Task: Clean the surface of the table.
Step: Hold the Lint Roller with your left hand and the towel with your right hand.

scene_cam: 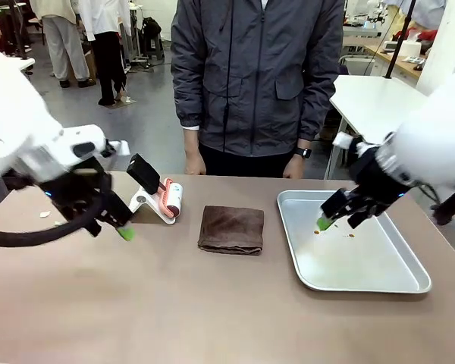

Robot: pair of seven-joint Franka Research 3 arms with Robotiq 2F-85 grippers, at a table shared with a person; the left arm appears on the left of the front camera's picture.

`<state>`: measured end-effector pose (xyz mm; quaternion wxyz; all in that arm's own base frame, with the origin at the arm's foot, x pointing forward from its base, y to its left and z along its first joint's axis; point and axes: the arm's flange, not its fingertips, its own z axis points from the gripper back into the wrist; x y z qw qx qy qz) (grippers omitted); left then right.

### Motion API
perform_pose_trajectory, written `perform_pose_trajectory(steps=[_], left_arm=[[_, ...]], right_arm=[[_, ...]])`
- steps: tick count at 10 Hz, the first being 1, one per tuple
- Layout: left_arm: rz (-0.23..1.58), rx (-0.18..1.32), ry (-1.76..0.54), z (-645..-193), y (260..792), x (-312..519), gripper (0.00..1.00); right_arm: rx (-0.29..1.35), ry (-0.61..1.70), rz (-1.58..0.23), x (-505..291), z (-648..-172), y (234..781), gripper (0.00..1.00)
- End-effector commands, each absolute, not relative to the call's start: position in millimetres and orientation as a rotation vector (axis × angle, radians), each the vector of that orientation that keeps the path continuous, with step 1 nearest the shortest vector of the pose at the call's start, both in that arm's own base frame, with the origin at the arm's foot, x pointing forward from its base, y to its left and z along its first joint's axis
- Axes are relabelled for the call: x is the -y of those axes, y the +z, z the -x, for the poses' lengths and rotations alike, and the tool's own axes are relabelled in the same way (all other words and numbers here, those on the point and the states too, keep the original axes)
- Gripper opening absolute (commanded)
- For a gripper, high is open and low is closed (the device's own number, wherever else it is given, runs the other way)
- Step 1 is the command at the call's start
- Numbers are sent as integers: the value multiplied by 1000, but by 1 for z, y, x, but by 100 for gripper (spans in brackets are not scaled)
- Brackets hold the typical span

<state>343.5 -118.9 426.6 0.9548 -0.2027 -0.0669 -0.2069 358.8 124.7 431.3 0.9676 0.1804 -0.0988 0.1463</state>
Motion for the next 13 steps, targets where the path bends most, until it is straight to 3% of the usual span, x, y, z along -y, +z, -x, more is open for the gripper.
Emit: perform_pose_trajectory(steps=[1, 4, 6, 10, 13], left_arm=[[608, 191, -363, -336, 452, 65, 100], [952, 338, -253, -311, 464, -48, 100], [1081, 449, -132, -295, 453, -112, 100], [1189, 618, 165, -246, 402, -177, 100], [1183, 624, 277, -252, 401, -131, 100]], right_arm=[[236, 137, -556, -79, -342, 457, 100], [351, -128, -831, 26, -299, 463, 100], [414, -287, -938, 88, -276, 449, 100], [513, -518, -1087, 175, -249, 408, 100], [500, -602, -1071, 190, -248, 391, 100]])
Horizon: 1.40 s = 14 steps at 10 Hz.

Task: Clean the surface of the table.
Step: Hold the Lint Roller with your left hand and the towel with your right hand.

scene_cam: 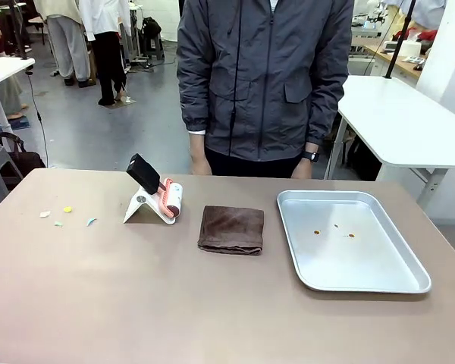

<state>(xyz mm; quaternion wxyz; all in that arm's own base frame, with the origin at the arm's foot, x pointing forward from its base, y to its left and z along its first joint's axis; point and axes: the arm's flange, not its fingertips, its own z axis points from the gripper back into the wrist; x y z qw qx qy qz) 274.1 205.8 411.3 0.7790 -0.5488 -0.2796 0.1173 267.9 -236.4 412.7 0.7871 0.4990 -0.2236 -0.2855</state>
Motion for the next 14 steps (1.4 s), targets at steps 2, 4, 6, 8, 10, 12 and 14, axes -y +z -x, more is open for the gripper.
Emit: perform_pose_trajectory(steps=[2, 4, 6, 8, 10, 12, 14], left_arm=[[1186, 604, 254, -274, 411, -206, 100], [1186, 604, 254, -274, 411, -206, 100], [1186, 604, 254, -274, 411, -206, 100], [1188, 607, 284, -276, 413, -205, 100], [1102, 579, 257, -293, 434, -194, 100], [1016, 564, 171, -318, 460, -178, 100], [921, 523, 92, -349, 483, -153, 100]], right_arm=[[494, -595, -1075, 233, -267, 423, 100], [494, -595, -1075, 233, -267, 423, 100], [494, -595, -1075, 233, -267, 423, 100], [468, -605, -1051, 232, -266, 420, 100], [525, -529, -949, 210, -275, 440, 100], [551, -348, -845, 157, -298, 471, 100], [548, -158, -756, 87, -333, 491, 100]])
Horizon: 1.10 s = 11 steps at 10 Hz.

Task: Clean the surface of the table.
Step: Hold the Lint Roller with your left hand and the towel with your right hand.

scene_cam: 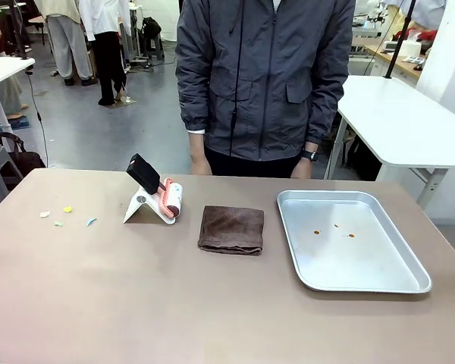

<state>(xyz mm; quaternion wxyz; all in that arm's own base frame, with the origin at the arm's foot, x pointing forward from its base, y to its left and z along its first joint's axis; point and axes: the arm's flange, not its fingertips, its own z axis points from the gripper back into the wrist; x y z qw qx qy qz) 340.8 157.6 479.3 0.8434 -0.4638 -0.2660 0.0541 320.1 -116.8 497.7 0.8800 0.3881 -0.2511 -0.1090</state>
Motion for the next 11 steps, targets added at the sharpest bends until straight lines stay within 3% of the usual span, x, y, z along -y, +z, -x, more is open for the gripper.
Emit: perform_pose_trajectory(steps=[1, 5, 8, 11], left_arm=[[913, 498, 51, -366, 490, -141, 100], [722, 363, -100, -437, 504, -53, 100], [655, 232, -164, -481, 494, 4, 100], [641, 139, -182, -510, 477, 30, 100]], right_arm=[[549, -83, -715, 50, -352, 494, 100], [438, 74, -626, -90, -411, 483, 100], [289, -10, -508, -171, -438, 439, 100], [87, -160, -427, -221, -436, 403, 100]])
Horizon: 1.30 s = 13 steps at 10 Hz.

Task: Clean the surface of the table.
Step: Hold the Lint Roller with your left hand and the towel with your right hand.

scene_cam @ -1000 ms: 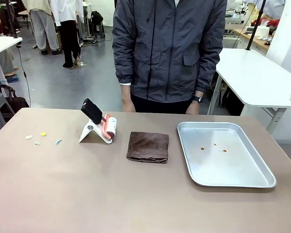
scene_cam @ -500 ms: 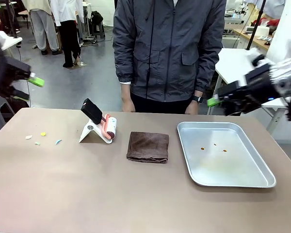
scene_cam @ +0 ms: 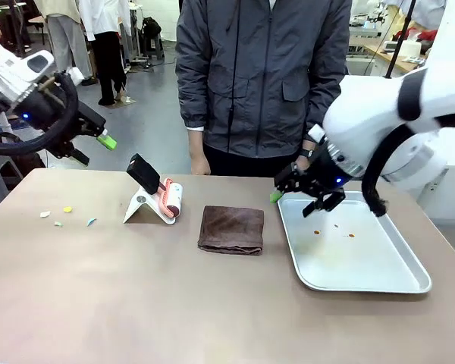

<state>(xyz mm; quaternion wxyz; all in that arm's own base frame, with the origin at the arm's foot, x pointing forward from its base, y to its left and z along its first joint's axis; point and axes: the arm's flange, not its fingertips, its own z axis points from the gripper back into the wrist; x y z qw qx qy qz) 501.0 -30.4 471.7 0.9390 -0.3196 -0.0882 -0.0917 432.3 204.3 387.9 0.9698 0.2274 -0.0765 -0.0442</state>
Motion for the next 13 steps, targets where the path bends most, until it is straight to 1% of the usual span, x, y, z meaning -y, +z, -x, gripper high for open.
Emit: perform_pose_trajectory(steps=[1, 2, 4, 5, 6, 9, 10, 11, 12, 13], left_arm=[[640, 122, -188, -517, 475, 41, 100], [636, 108, -189, -523, 473, 48, 100], [635, 93, -183, -530, 469, 53, 100], [618, 66, -170, -530, 469, 50, 100], [653, 117, -198, -526, 463, 52, 100], [653, 117, -198, -526, 463, 52, 100], [648, 104, -190, -528, 462, 53, 100], [730, 76, -184, -539, 458, 55, 100], [733, 85, -112, -546, 452, 51, 100], [725, 60, -83, -552, 446, 51, 100]], right_arm=[[83, -213, -394, -230, -434, 395, 100], [51, -226, -426, -235, -433, 391, 100], [12, -281, -422, -236, -432, 383, 100], [37, -272, -482, -222, -435, 390, 100], [32, -249, -414, -232, -426, 376, 100], [32, -249, -414, -232, -426, 376, 100], [25, -261, -425, -230, -428, 378, 100], [80, -237, -440, -244, -438, 374, 100], [105, -194, -459, -251, -445, 370, 100], [102, -142, -480, -259, -453, 361, 100]])
